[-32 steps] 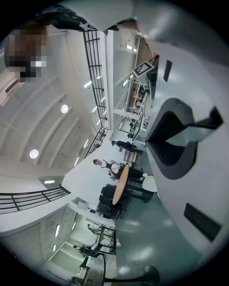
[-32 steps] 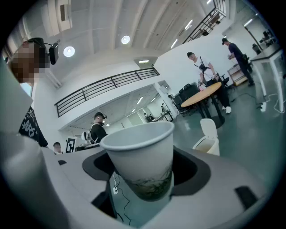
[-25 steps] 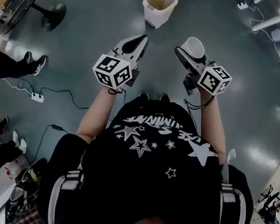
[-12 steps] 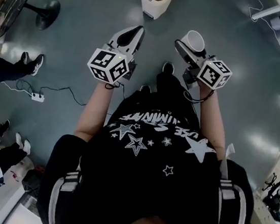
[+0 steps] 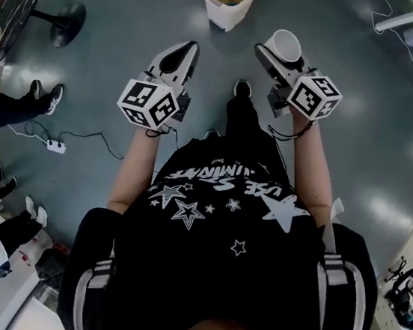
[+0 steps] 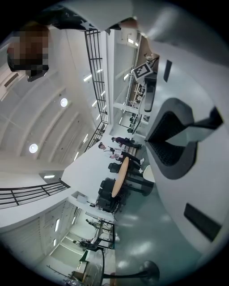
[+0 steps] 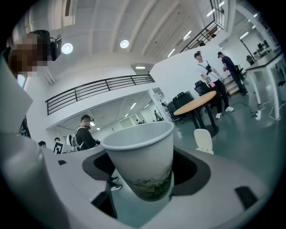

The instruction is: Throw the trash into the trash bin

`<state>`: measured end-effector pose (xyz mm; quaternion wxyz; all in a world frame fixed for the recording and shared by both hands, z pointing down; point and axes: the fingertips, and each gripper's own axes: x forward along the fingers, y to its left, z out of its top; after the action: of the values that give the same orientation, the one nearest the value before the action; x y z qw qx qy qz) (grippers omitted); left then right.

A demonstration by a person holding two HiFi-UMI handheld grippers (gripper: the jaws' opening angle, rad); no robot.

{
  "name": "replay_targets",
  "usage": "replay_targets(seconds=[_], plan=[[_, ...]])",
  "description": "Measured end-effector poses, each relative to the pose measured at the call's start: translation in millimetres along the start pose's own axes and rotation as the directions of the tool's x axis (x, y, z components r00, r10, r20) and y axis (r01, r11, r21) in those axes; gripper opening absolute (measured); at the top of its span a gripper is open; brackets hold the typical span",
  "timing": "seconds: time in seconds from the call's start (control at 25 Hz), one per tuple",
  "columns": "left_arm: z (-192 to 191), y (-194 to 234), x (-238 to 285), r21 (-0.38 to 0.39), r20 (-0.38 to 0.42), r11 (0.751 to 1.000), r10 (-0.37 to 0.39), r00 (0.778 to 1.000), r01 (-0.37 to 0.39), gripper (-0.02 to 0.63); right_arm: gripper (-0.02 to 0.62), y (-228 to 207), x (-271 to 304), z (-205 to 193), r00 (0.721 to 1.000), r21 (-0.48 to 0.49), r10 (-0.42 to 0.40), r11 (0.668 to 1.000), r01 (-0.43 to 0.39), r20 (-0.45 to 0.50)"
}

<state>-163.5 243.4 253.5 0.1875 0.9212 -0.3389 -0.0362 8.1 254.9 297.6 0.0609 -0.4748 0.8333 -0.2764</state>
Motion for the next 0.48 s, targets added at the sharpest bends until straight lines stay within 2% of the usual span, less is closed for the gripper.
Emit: replay_targets(seconds=[0.24,0.48], plan=[[4.3,29.0,46.5,-0.03,-0.018,0.998,0.052,0.998,-0.053,0.011,0.367,-36.9,34.9,31.5,0.999,-0.157,-0.044,0.987,0.041,-0.019],[19.5,37.6,108.6,0.0,-0.031,0.998,0.066,0.997,-0.066,0.011,0.367,-92.2,55.8,62.1,0.999,-0.105,-0.046,0.994,0.043,-0.028]])
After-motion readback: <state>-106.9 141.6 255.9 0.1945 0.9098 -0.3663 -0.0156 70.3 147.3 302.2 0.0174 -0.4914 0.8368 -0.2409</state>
